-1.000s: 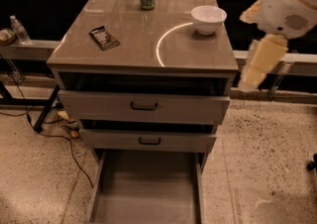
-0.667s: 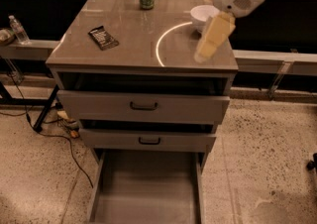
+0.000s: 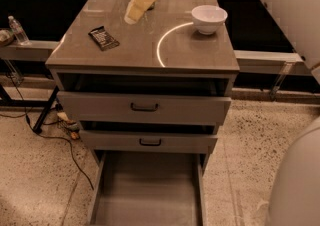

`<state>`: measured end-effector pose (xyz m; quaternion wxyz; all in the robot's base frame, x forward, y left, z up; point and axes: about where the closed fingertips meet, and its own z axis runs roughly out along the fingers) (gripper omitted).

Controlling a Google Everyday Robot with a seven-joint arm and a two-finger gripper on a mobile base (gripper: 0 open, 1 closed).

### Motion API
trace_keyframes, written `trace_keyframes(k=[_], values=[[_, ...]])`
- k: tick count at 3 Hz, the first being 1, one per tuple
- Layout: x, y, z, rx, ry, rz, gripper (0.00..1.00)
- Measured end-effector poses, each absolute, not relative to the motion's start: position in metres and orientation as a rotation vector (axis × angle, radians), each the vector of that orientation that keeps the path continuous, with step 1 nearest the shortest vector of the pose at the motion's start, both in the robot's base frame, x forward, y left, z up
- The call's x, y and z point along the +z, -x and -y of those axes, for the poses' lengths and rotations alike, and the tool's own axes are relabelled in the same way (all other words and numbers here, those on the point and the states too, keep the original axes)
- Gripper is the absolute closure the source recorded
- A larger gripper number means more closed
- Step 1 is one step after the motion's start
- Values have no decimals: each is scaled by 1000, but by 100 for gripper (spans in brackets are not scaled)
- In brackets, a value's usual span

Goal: Place green can into bottom drawer

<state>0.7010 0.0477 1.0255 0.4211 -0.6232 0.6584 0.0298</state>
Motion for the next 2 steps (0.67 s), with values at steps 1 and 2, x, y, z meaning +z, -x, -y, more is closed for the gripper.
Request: trace_keyframes(k=[1, 2], values=[[1025, -701, -47, 75, 1562, -1652, 0], [1011, -731, -46, 101, 1504, -1634, 0]])
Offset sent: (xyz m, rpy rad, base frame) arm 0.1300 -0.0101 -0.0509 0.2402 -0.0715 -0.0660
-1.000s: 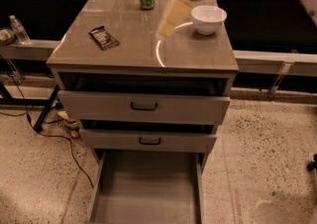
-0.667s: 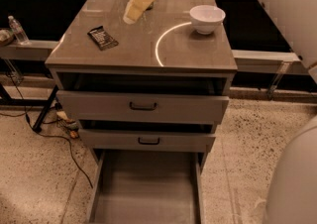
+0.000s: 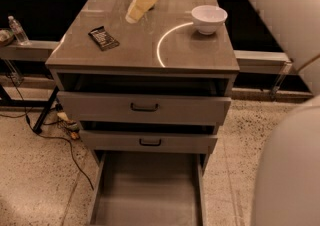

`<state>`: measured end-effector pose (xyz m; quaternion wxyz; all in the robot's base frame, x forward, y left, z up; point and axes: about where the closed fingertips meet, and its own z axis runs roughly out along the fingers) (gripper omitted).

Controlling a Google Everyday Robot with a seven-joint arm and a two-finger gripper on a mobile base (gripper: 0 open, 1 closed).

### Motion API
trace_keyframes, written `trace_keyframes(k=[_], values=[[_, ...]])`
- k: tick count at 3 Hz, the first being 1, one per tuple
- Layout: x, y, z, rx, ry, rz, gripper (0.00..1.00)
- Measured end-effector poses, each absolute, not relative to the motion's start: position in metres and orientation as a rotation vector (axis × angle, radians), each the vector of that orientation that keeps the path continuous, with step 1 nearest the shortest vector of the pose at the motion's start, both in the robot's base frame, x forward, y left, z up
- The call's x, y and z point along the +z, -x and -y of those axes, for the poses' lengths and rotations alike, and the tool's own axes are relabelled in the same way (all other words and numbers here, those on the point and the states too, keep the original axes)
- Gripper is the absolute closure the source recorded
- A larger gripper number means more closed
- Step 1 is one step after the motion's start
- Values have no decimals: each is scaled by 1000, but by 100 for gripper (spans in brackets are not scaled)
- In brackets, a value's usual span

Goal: Place green can into bottom drawer

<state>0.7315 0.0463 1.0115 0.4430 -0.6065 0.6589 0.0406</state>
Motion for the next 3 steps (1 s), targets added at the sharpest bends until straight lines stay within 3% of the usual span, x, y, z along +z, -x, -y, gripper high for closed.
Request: trace_keyframes(k=[2, 3], values=[[950, -863, -16, 164, 1261, -1630, 0], [940, -931, -29, 116, 1108, -1613, 0]])
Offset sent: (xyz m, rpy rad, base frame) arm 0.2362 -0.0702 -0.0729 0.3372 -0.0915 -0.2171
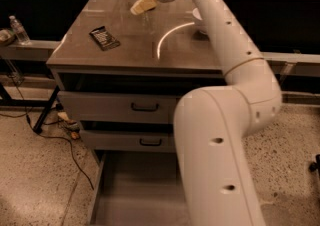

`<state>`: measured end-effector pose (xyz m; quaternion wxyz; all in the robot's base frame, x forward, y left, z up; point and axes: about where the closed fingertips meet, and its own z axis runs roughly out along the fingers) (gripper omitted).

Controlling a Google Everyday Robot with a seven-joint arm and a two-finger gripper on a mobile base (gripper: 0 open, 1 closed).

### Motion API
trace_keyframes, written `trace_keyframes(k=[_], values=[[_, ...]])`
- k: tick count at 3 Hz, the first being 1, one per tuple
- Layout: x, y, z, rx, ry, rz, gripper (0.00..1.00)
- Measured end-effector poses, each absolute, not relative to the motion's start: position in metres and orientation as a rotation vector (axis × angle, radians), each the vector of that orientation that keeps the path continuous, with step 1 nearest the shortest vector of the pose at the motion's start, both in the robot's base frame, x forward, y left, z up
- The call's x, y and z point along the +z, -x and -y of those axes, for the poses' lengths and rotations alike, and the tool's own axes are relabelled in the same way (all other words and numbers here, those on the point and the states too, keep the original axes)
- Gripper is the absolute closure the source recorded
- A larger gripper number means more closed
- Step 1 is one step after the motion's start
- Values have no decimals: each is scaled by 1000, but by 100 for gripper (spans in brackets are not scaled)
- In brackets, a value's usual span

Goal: Place green can into bottom drawer

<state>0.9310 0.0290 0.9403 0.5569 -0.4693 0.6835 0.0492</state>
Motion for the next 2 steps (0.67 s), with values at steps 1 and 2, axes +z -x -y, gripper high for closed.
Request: trace_keyframes(k=[1, 2], values=[[946, -967, -53, 52, 1003, -1593, 0], [948, -984, -72, 2, 943, -1592, 0]])
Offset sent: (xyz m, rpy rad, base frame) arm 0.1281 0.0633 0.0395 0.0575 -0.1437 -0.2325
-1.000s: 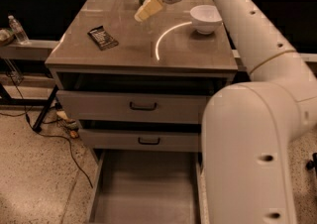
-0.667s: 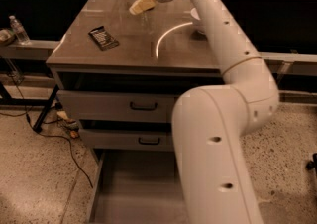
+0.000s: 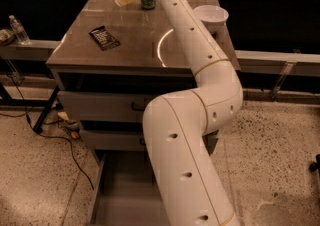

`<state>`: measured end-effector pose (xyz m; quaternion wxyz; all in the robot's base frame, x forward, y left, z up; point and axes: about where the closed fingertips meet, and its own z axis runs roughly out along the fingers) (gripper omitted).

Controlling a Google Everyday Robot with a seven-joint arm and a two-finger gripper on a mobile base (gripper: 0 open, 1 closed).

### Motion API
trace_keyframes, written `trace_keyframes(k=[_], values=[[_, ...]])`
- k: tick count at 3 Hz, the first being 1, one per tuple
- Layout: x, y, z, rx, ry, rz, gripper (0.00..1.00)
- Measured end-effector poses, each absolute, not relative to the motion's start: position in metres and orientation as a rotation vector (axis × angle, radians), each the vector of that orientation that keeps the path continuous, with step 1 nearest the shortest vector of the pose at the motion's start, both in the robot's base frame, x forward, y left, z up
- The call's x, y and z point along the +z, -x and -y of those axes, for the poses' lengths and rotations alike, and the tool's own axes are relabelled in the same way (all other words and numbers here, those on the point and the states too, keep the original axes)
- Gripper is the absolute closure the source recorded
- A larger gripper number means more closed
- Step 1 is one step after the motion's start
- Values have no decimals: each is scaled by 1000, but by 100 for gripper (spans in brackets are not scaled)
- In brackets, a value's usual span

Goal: Place green can into bottom drawer

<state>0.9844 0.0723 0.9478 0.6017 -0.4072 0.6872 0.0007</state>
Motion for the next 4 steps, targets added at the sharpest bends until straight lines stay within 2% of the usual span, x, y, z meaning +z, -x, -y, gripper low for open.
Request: trace_keyframes(k=[2, 4], values=[[945, -994, -68, 11, 864, -1611, 0], [927, -1030, 2, -16, 533, -1656, 0]])
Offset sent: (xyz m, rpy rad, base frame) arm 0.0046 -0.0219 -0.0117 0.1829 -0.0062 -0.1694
